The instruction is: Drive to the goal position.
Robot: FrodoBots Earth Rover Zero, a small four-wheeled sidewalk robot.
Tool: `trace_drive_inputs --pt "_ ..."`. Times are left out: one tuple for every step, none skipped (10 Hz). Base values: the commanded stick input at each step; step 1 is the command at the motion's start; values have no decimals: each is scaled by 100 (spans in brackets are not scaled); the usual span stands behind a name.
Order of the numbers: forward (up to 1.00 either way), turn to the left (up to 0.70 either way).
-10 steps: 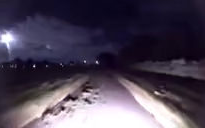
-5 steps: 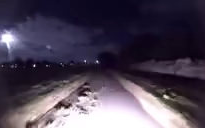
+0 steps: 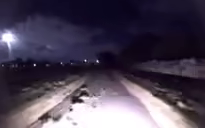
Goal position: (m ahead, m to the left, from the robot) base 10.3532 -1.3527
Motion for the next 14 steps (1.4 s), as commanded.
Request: trace_drive_inputs --pt "85 0" --pt "85 0" --pt "85 0" --pt "85 0" --pt "85 0" --pt "85 0" --pt "85 0" --pt "85 0" --pt "85 0" --pt "85 0" --pt "85 0" --pt "85 0" --pt "85 0" --pt "85 0"
